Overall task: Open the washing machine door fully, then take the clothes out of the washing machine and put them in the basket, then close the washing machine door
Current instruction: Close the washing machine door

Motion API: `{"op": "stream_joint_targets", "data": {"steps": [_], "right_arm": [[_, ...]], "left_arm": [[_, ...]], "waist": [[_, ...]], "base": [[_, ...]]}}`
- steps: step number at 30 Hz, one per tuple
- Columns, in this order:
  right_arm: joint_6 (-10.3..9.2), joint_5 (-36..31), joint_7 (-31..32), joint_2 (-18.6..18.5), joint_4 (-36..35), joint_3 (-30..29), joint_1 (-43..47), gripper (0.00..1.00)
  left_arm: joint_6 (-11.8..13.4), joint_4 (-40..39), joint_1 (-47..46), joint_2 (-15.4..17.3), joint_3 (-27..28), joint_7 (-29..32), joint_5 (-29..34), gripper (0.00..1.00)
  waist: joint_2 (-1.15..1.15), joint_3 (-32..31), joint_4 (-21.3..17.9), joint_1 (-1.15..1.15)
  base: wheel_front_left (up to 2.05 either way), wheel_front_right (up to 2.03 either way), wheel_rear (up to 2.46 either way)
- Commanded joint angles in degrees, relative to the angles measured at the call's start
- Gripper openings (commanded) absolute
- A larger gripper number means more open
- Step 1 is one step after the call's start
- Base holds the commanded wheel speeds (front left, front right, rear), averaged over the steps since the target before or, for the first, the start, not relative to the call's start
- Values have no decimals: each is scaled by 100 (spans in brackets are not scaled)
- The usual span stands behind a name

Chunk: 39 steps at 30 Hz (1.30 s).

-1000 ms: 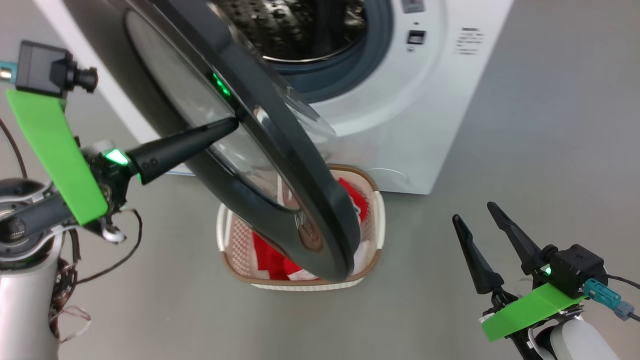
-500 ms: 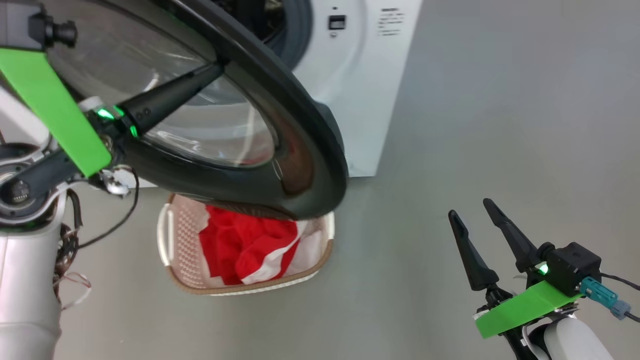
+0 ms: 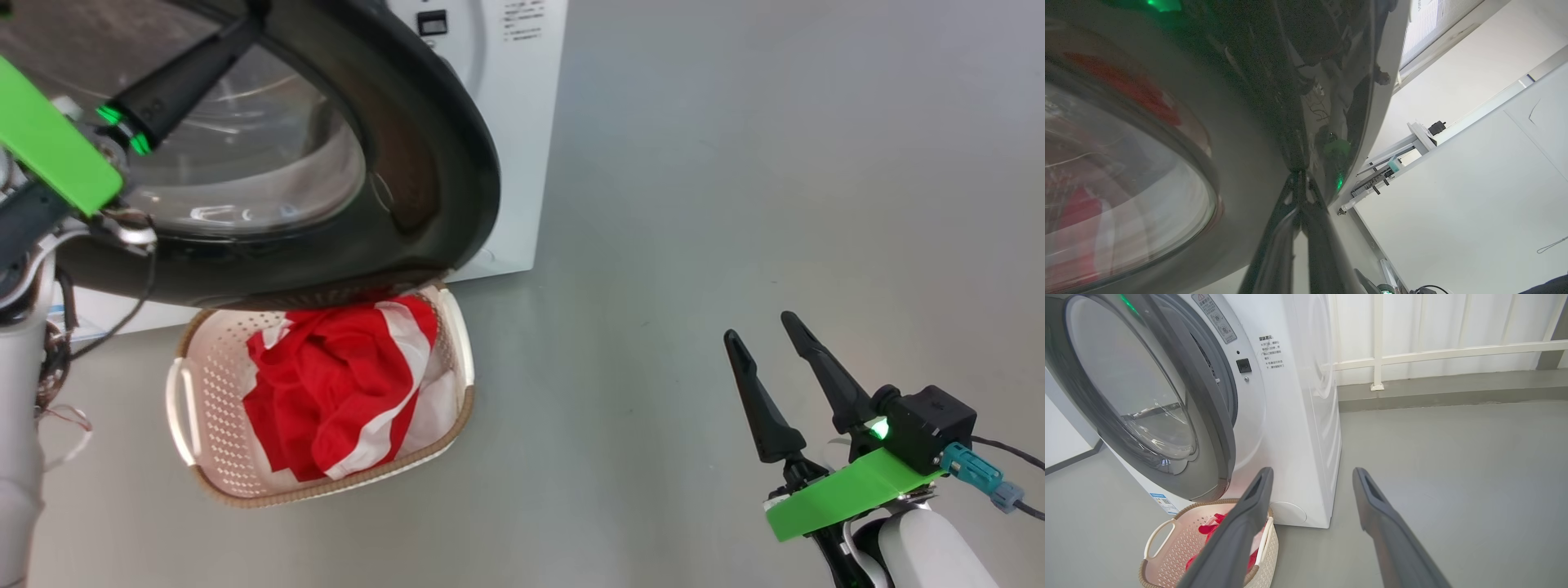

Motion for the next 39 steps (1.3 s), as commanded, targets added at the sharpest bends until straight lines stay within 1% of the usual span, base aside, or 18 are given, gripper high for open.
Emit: {"op": "stream_joint_targets", "data": {"steps": [1, 6, 11, 16, 22, 23, 24, 27, 28, 30, 31, 34, 39], "right_arm": [[9, -46, -68, 19, -155, 81, -89, 100], [9, -44, -68, 36, -149, 55, -91, 100], [9, -59, -68, 36, -150, 15, -57, 100], [9, -74, -68, 6, -157, -5, -26, 100], [9, -82, -68, -34, -149, -11, 37, 100], [9, -81, -68, -42, -146, -16, 50, 100], [9, -80, -68, -49, -147, -20, 62, 100], [9, -84, -68, -71, -148, -14, 97, 100], [9, -85, -68, -77, -144, -14, 116, 100], [9, -87, -68, -86, -143, -14, 147, 100], [9, -87, -68, -89, -140, -13, 165, 100], [9, -85, -68, -101, -147, -18, 208, 100], [9, -84, -68, -106, -136, -13, 261, 100]], "left_arm": [[-59, -44, -294, 331, 149, -134, 52, 0], [-59, 138, -380, 489, -40, -438, 43, 0], [-59, 82, -289, 626, -261, -673, -54, 0], [-59, -156, 12, 813, -517, -957, -83, 0], [-59, -390, 587, 1036, -740, -1484, -134, 0], [-59, -421, 705, 1060, -752, -1590, -167, 4], [-59, -454, 824, 1092, -759, -1708, -184, 18], [-59, -568, 1218, 1182, -808, -2061, -210, 44], [-59, -601, 1360, 1218, -847, -2184, -185, 64], [-59, -669, 1641, 1316, -958, -2444, -76, 90], [-59, -698, 1785, 1352, -1021, -2569, -42, 100], [-59, -766, 2208, 1490, -1225, -2975, 90, 100], [-59, -761, 2792, 1613, -1471, -3745, 183, 100]], "waist": [[0, 56, -121, 0], [0, 46, -161, 0], [0, -18, -79, 0], [0, -103, 78, 0], [0, -221, 241, 0], [0, -245, 267, 0], [0, -260, 289, 0], [0, -314, 346, 0], [0, -343, 365, 0], [0, -378, 389, 0], [0, -400, 397, 0], [0, -435, 422, 0], [0, -466, 453, 0]], "base": [[0, 0, 0], [0, 0, 0], [0, 0, 0], [0, 0, 0], [0, 0, 0], [0, 0, 0], [0, 0, 0], [0, 0, 0], [0, 0, 0], [0, 0, 0], [0, 0, 0], [0, 0, 0], [0, 0, 0]]}}
